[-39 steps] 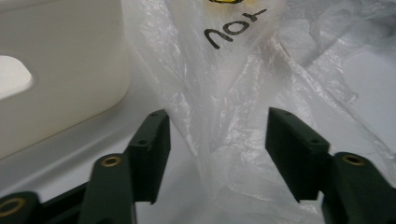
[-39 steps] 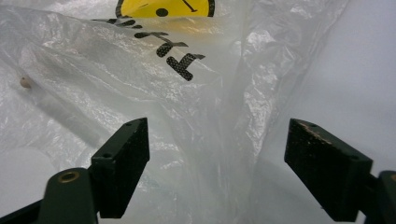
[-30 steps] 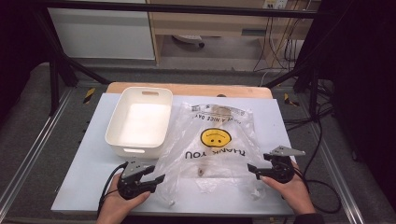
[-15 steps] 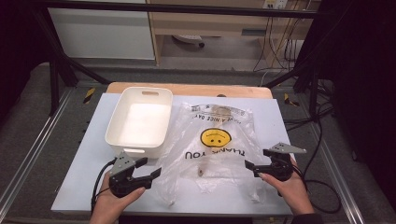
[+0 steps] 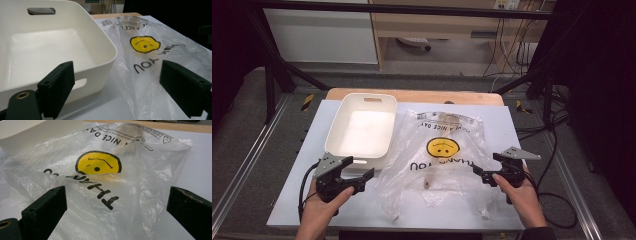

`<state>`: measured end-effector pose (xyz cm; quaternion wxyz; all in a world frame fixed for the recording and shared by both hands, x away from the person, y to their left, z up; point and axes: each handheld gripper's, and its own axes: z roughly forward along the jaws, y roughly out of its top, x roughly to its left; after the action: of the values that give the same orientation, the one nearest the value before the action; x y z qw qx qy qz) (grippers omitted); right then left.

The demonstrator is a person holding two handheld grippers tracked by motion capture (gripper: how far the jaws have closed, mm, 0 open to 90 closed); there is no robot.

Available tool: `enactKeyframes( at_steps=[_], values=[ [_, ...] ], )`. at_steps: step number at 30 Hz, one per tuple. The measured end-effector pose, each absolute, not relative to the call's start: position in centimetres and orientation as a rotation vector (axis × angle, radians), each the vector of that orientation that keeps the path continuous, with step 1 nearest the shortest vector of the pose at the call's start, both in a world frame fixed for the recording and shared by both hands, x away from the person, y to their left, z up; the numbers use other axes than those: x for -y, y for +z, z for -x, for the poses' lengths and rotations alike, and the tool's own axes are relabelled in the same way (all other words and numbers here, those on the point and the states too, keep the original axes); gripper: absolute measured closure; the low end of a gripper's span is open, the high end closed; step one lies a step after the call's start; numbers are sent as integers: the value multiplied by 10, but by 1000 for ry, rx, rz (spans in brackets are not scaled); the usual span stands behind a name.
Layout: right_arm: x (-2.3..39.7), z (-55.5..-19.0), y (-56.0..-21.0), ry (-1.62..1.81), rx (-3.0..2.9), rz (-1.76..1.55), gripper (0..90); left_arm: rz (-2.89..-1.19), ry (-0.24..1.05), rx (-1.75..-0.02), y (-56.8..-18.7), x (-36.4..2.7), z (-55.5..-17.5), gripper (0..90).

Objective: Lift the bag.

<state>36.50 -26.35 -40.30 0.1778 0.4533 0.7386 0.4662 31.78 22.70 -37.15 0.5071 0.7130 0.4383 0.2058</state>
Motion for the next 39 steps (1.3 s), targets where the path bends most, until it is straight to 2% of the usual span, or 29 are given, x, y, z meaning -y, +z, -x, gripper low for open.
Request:
enactKeyframes(
  at_steps=[17, 28, 33, 39],
  values=[
    [274, -368, -402, 1320, -1976, -1335, 58, -1578, 633, -1120, -365, -291, -321, 83],
    [294, -367, -413, 1275, -1913, -1386, 82, -1546, 679, -1208, -385, -331, -318, 76],
    [307, -366, -426, 1238, -1898, -1417, 81, -1600, 678, -1259, -403, -344, -319, 77],
    [316, -368, -444, 1143, -1922, -1510, 74, -1760, 614, -1343, -433, -345, -332, 92]
  ],
)
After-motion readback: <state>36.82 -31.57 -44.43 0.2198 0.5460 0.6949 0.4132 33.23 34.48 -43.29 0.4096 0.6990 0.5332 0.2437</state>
